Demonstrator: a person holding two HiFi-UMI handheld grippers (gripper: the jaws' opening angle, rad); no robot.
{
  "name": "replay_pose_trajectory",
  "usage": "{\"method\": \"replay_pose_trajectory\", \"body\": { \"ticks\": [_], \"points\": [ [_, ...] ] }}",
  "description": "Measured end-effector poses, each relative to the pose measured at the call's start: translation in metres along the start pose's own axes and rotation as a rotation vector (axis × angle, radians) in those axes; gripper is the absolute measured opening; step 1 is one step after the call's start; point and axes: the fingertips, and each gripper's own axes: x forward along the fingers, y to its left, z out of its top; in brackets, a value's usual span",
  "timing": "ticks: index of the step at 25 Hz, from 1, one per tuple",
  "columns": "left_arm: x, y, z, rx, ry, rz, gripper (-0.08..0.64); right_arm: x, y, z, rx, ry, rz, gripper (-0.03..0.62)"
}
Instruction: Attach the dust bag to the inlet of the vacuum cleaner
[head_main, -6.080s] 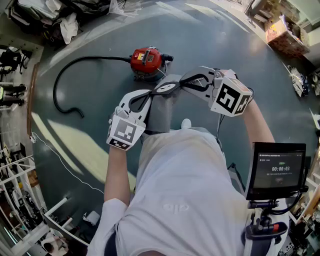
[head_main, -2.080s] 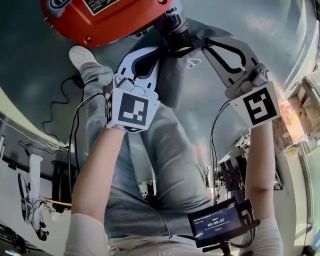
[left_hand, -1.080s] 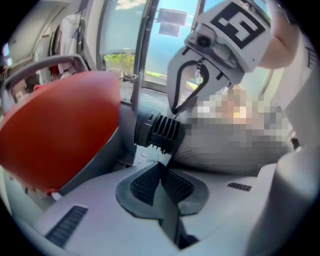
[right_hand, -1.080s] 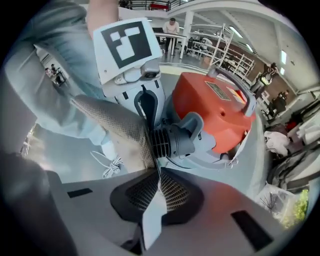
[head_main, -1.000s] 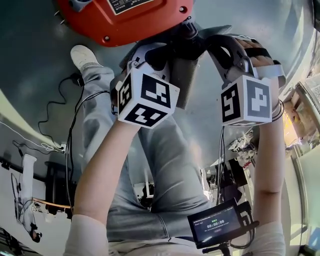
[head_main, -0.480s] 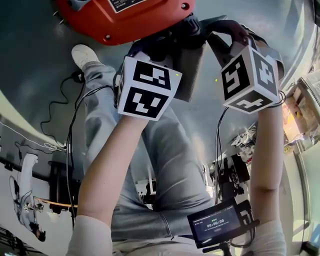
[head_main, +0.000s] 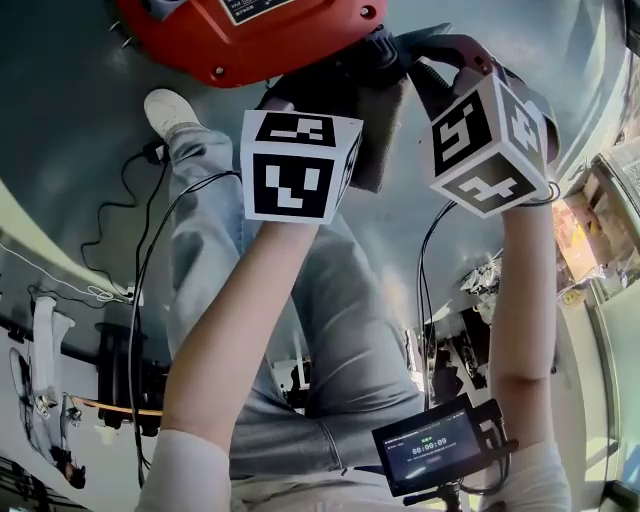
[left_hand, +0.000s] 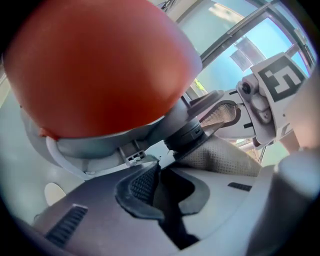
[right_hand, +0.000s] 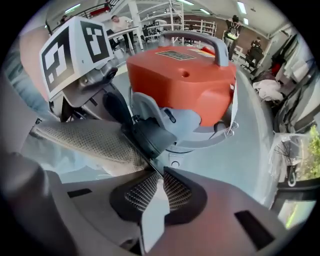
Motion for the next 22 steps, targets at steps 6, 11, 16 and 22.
{"method": "replay_pose_trajectory", "body": {
  "ticks": [6, 11, 16, 22],
  "points": [
    [-0.033, 0.013, -0.008, 0.257, 0.078, 0.048, 0.021, -0.008, 0.004, -0.001, 0.001, 0.015, 0.002, 0.031],
    [-0.05, -0.001, 0.004, 0.692, 0.079, 0.146, 0.021, -0.022, 0.0, -0.008, -0.169, 0.03, -0.091, 0.029],
    [-0.028, -0.006, 0.003, 0.811, 0.123, 0.18, 0.021, -0.026, 0.005, -0.006, -0.335, 0.019, -0.13, 0.028],
    [-0.037, -0.025, 0.01, 0.869, 0.075, 0.193, 0.021, -0.016, 0.002, 0.001, -0.307, 0.037, -0.1, 0.028]
  ]
}}
